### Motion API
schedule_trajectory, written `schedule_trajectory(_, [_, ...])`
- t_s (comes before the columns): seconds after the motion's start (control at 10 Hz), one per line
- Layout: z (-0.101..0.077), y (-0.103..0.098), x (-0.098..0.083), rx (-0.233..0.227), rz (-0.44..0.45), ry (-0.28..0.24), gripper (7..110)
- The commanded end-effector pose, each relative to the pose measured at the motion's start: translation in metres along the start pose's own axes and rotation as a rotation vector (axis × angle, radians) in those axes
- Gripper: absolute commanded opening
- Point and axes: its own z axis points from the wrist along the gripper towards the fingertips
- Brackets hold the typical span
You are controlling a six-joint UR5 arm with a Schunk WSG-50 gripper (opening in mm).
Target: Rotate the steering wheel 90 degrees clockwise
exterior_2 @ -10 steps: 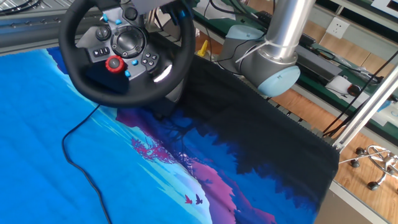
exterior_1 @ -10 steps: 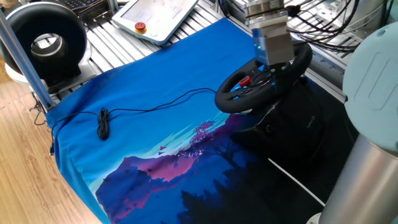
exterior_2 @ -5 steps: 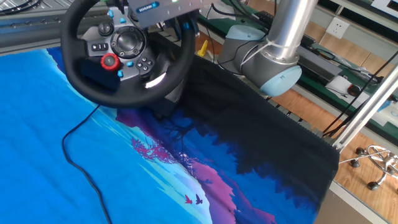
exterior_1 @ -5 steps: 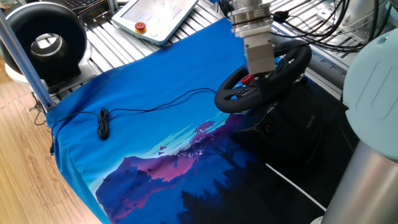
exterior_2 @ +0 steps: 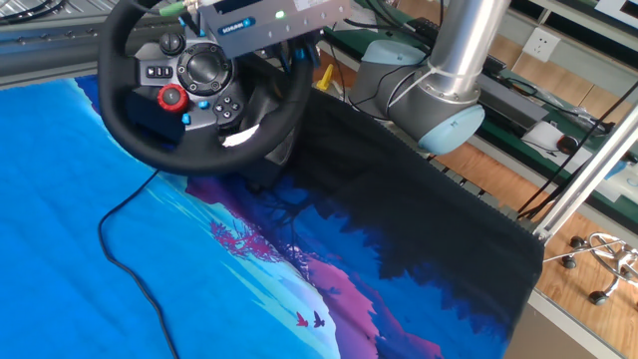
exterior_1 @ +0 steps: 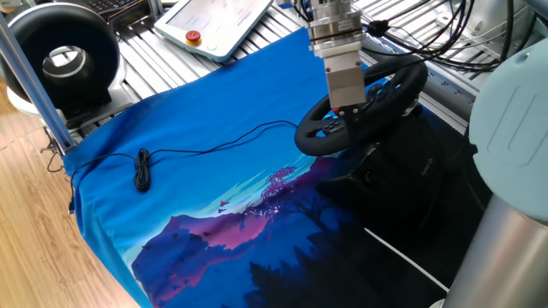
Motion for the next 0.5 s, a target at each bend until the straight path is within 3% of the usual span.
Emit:
schedule_trajectory(0.0, [-0.0018,-0.0065,-0.0171,0.001,0.005,-0.019,7])
schedule_trajectory(0.4, [-0.0051,-0.0086,-0.0188,0.015,0.019,-0.004,7])
